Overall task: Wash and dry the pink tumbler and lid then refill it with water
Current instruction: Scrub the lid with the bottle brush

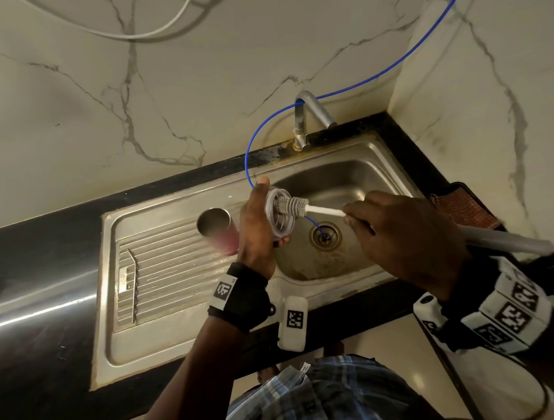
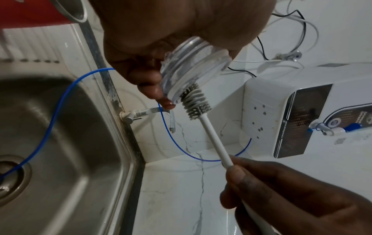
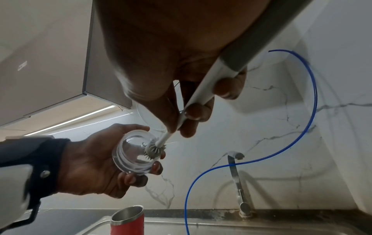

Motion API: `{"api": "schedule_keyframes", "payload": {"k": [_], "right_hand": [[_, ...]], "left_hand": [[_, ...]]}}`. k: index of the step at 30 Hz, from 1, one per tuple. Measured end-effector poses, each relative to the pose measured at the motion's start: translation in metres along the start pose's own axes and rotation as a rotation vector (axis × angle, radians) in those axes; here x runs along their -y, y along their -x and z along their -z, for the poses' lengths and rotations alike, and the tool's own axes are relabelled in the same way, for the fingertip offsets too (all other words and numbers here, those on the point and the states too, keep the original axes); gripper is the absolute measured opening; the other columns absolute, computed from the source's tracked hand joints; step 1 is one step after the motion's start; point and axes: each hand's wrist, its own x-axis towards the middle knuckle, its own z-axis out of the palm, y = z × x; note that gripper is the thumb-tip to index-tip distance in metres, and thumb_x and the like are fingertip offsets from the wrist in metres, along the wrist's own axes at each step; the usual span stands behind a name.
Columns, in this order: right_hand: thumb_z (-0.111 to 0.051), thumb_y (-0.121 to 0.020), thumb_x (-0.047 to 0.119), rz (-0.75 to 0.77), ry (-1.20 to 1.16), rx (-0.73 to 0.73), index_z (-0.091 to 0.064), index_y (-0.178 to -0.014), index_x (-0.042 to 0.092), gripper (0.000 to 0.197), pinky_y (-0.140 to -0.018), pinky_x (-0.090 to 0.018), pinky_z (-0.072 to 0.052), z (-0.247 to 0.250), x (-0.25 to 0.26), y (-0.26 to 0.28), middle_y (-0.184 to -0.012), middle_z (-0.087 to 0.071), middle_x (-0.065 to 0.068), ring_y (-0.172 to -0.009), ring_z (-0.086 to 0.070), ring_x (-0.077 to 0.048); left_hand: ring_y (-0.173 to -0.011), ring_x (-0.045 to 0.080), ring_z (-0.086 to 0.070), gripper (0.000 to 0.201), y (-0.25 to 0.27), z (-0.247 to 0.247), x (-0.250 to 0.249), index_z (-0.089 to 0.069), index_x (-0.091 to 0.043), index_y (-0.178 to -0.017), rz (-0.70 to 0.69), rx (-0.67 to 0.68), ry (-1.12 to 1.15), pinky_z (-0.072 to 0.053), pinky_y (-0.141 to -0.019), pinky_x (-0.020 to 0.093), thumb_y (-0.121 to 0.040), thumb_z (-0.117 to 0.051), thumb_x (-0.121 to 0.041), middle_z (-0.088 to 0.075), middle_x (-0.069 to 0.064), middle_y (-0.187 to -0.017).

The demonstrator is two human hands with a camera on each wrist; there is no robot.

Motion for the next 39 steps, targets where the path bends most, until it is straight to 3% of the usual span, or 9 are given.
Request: {"api": "schedule_keyframes", "payload": {"k": [5, 8, 11, 14, 21, 25, 30, 37, 39], "right_hand": [[-0.048, -0.098, 0.039, -0.018, 0.035, 0.063, -0.070, -0.097, 0.026, 0.026, -0.055, -0.029, -0.045, 0.002, 0.003, -0.001, -0.073, -0.049, 0.009, -0.059, -0.054, -0.016], [-0.040, -0.095, 0.047, 0.038, 0.020, 0.143, -0.070, -0.089, 0.024, 0.038, -0.056, -0.029, -0.043, 0.005, 0.005, -0.003, -0.072, -0.056, 0.007, -0.063, -0.056, -0.012], [-0.053, -0.098, 0.041, 0.060, -0.147, 0.084, -0.075, -0.095, 0.024, 0.028, -0.061, -0.031, -0.050, 0.009, 0.006, -0.004, -0.077, -0.066, 0.006, -0.067, -0.061, -0.010], [-0.068, -0.096, 0.026, 0.061, -0.202, -0.064, -0.077, -0.110, 0.021, 0.017, -0.063, -0.032, -0.054, 0.007, 0.004, -0.007, -0.084, -0.072, 0.002, -0.071, -0.065, -0.015], [-0.070, -0.096, 0.025, -0.052, -0.092, -0.084, -0.077, -0.113, 0.020, 0.020, -0.059, -0.031, -0.051, -0.005, -0.004, -0.012, -0.085, -0.067, -0.001, -0.067, -0.062, -0.019], [-0.070, -0.096, 0.024, 0.013, -0.106, -0.113, -0.075, -0.117, 0.019, 0.022, -0.055, -0.017, -0.035, -0.003, 0.003, -0.010, -0.082, -0.065, 0.001, -0.061, -0.049, -0.009], [-0.055, -0.101, 0.036, 0.120, -0.196, 0.013, -0.072, -0.125, 0.019, 0.034, -0.054, -0.021, -0.040, -0.009, 0.002, 0.000, -0.084, -0.062, 0.006, -0.060, -0.048, -0.004], [-0.064, -0.099, 0.033, 0.064, -0.168, -0.053, -0.073, -0.120, 0.024, 0.025, -0.064, -0.017, -0.041, -0.006, -0.004, -0.009, -0.094, -0.072, 0.005, -0.071, -0.059, -0.006], [-0.067, -0.098, 0.034, 0.005, -0.194, -0.070, -0.073, -0.119, 0.030, 0.023, -0.066, -0.019, -0.045, 0.001, -0.007, -0.018, -0.100, -0.074, 0.010, -0.079, -0.064, -0.005]], "left_hand": [[-0.062, 0.010, -0.061, 0.049, -0.006, 0.007, -0.005, -0.069, -0.023, -0.089, -0.022, -0.063, -0.035, -0.043, -0.059, 0.028, -0.103, -0.049, -0.064, -0.067, 0.004, -0.078], [-0.073, 0.015, -0.065, 0.049, -0.010, 0.005, -0.007, -0.071, -0.019, -0.098, 0.037, -0.083, 0.042, -0.049, -0.067, 0.030, -0.100, -0.054, -0.065, -0.070, 0.004, -0.084], [-0.076, 0.018, -0.068, 0.055, -0.009, 0.001, -0.004, -0.073, -0.017, -0.103, 0.041, -0.083, 0.057, -0.050, -0.064, 0.029, -0.098, -0.054, -0.069, -0.073, 0.006, -0.086], [-0.066, 0.016, -0.064, 0.053, -0.003, -0.002, -0.001, -0.073, -0.020, -0.089, 0.037, -0.070, 0.034, -0.043, -0.060, 0.028, -0.103, -0.049, -0.066, -0.072, 0.003, -0.075], [-0.071, 0.017, -0.060, 0.054, -0.001, 0.003, 0.001, -0.079, -0.032, -0.075, 0.025, 0.003, 0.047, -0.041, -0.065, 0.032, -0.098, -0.051, -0.071, -0.070, 0.005, -0.080], [-0.068, 0.015, -0.064, 0.051, -0.004, 0.004, 0.000, -0.074, -0.024, -0.088, 0.019, -0.026, 0.043, -0.042, -0.064, 0.032, -0.103, -0.047, -0.064, -0.073, 0.004, -0.080], [-0.065, 0.013, -0.065, 0.059, -0.012, 0.011, -0.001, -0.072, -0.013, -0.108, 0.059, -0.076, 0.010, -0.045, -0.056, 0.024, -0.103, -0.046, -0.065, -0.072, 0.004, -0.079], [-0.065, 0.009, -0.067, 0.057, -0.009, 0.008, -0.002, -0.072, -0.016, -0.107, 0.071, -0.053, 0.015, -0.045, -0.066, 0.030, -0.103, -0.044, -0.065, -0.076, 0.001, -0.081], [-0.075, 0.016, -0.066, 0.055, -0.008, 0.008, -0.004, -0.073, -0.019, -0.101, 0.056, -0.033, -0.007, -0.044, -0.066, 0.030, -0.104, -0.043, -0.065, -0.076, 0.003, -0.085]]}}
